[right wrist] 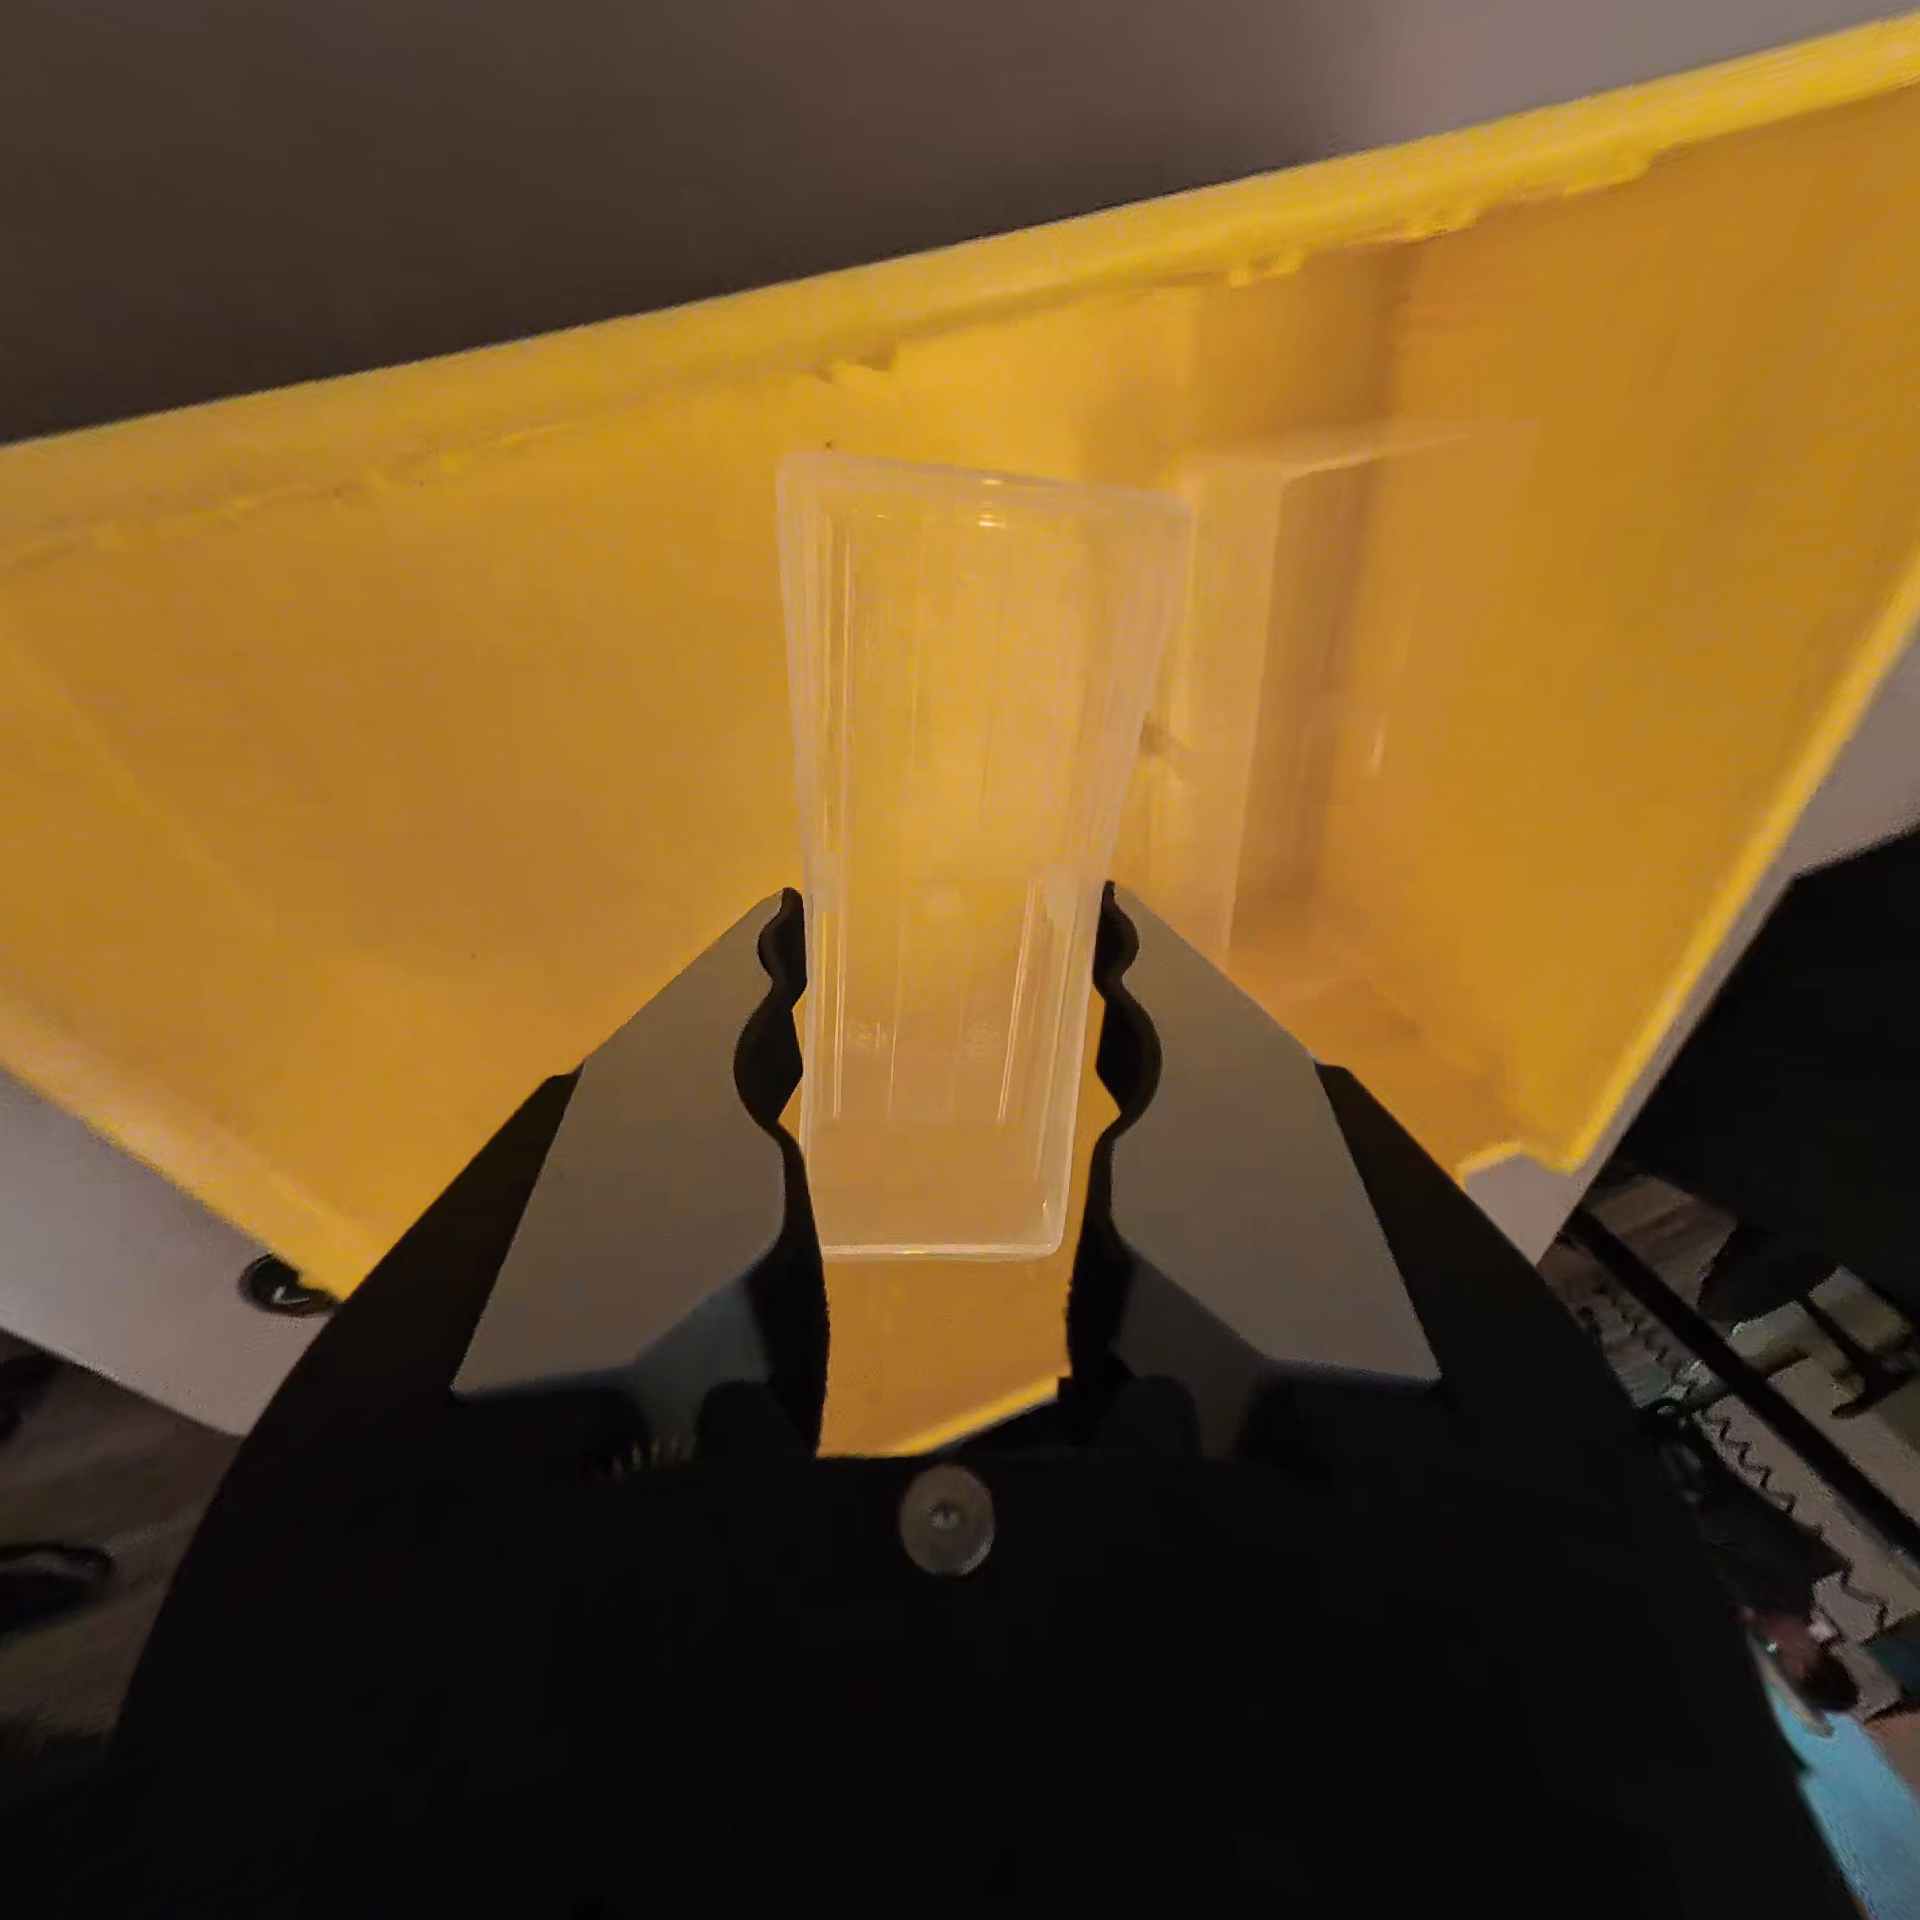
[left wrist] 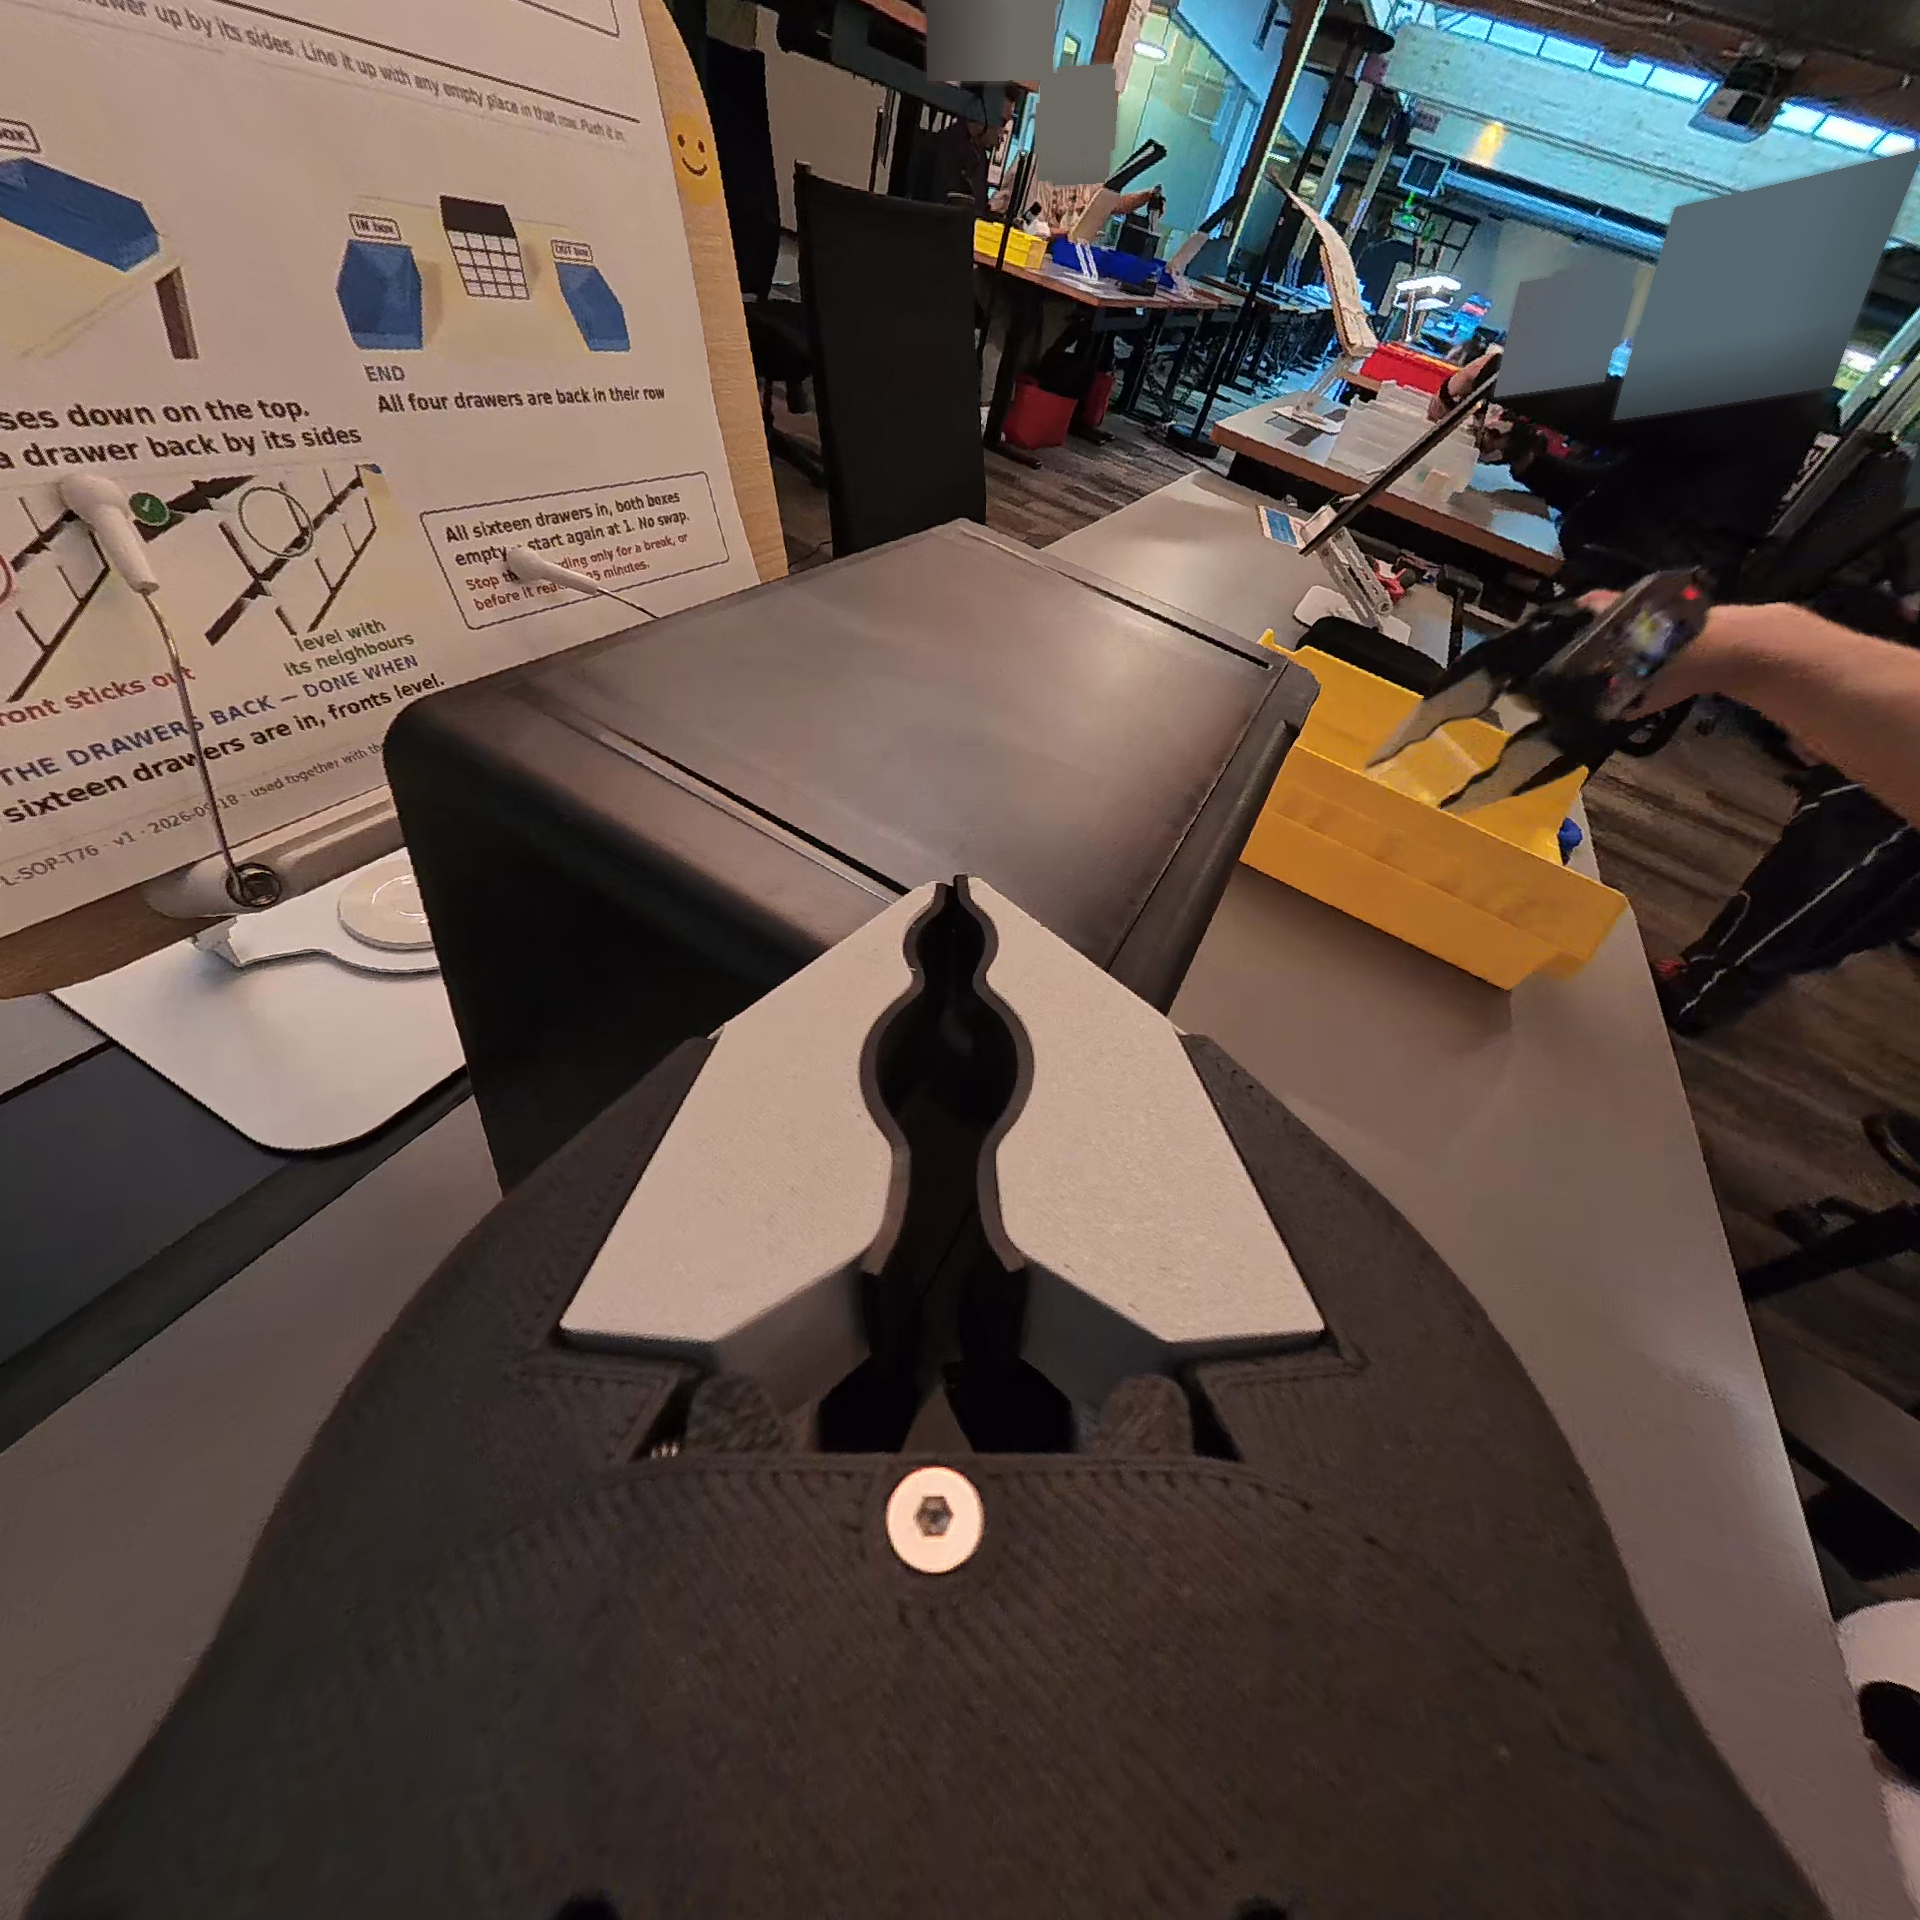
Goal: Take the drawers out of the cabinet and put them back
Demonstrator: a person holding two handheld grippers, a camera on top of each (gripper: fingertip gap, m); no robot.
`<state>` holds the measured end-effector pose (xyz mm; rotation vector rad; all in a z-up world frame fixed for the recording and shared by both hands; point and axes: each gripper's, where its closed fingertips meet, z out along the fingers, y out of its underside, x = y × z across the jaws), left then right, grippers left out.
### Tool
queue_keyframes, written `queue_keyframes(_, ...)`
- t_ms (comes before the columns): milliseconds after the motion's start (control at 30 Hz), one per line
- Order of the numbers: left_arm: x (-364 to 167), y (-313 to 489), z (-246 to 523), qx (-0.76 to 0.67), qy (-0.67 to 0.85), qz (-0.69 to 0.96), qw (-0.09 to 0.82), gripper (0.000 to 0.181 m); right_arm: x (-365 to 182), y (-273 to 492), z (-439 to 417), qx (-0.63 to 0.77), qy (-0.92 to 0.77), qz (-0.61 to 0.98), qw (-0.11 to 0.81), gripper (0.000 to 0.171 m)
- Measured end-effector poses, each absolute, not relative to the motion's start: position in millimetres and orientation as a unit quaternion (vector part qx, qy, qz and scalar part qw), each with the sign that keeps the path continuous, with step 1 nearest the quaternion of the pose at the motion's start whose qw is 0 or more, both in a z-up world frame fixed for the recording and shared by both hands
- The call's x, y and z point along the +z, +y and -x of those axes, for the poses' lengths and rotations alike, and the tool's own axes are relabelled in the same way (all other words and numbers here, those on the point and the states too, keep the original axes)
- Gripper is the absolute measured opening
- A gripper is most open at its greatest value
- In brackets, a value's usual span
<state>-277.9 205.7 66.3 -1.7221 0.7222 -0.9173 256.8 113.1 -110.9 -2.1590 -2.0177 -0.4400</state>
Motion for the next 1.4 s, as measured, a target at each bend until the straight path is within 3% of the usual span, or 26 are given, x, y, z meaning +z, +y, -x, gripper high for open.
queue_keyframes(367,66.7,205.1,275.8,-0.393,0.303,0.708,0.502,0.0,-133.5,149.3,-267.8,-0.196,-0.717,0.664,0.075,0.06)
queue_keyframes(733,66.8,204.8,275.8,-0.397,0.303,0.706,0.503,0.0,-87.9,146.2,-296.3,-0.277,-0.687,0.664,0.103,0.054)
queue_keyframes(800,66.8,204.7,275.9,-0.398,0.303,0.705,0.503,0.0,-50.2,153.2,-283.3,-0.291,-0.656,0.676,0.167,0.052)
queue_keyframes(867,66.8,204.5,275.9,-0.398,0.303,0.704,0.504,0.0,7.3,163.2,-244.0,-0.303,-0.611,0.673,0.288,0.045)
queue_keyframes(933,66.8,204.4,275.8,-0.397,0.304,0.704,0.504,0.0,73.9,156.4,-171.6,-0.289,-0.572,0.621,0.452,0.027)
queue_keyframes(1033,66.7,204.4,275.8,-0.396,0.305,0.704,0.504,0.0,125.3,122.8,-62.2,-0.255,-0.517,0.547,0.607,0.026)
queue_keyframes(1167,66.8,203.9,275.7,-0.402,0.305,0.701,0.504,0.0,67.0,108.5,55.7,-0.285,-0.558,0.451,0.636,0.017)
queue_keyframes(1300,66.9,203.7,275.6,-0.405,0.305,0.7,0.503,0.0,-6.1,137.7,118.7,-0.349,-0.583,0.396,0.617,0.027)
queue_keyframes(1400,66.9,203.5,275.6,-0.403,0.307,0.7,0.504,0.0,-27.4,153.7,143.8,-0.409,-0.577,0.359,0.609,0.028)
